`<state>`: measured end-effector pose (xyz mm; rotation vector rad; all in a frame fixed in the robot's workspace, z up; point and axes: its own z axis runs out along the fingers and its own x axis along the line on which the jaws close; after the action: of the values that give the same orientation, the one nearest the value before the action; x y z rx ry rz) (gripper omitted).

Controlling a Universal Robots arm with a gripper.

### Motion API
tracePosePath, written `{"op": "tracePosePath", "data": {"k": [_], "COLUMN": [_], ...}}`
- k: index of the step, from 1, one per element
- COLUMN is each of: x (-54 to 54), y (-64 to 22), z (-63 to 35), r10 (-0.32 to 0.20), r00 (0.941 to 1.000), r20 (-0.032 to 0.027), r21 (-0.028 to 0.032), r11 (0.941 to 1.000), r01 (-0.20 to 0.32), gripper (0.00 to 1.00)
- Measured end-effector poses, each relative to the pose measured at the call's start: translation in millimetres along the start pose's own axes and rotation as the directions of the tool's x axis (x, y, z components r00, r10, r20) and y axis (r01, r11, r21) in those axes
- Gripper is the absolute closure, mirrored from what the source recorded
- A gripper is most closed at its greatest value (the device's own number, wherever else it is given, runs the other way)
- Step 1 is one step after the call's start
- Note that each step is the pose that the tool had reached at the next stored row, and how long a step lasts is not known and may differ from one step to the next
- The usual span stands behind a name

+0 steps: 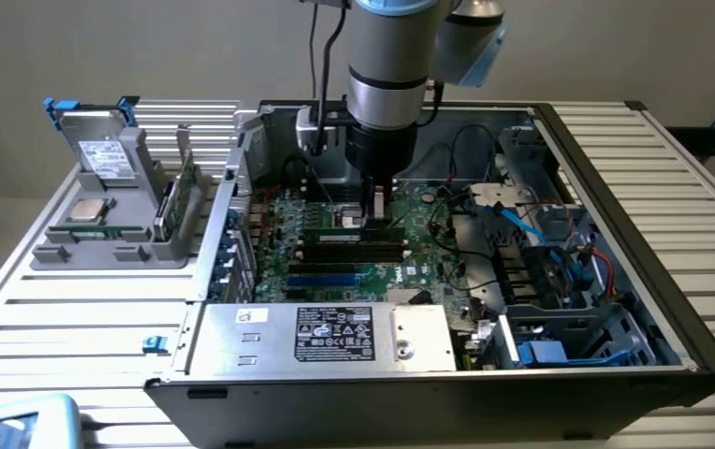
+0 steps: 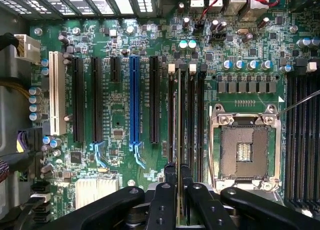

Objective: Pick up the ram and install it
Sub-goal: 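Insert the ram into the slot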

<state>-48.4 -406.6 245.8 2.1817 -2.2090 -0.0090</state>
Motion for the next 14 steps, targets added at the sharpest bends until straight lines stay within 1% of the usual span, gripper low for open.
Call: {"op": "tracePosePath", "data": {"k": [4, 7, 14], "x": [0.1, 2.2, 2.3], "y": [0.0, -0.1, -0.2], "z": [0.1, 0.9, 7.5], "r10": [0.0, 0.0, 0.0], "r00": [1.0, 1.0, 1.0], "r20": [-0.0001, 0.0002, 0.0002], "r21": [0.0, 0.0001, 0.0003], "r11": [1.0, 1.0, 1.0], "r01": [0.0, 0.0, 0.0], "gripper": [0.85, 0.85, 0.85]}}
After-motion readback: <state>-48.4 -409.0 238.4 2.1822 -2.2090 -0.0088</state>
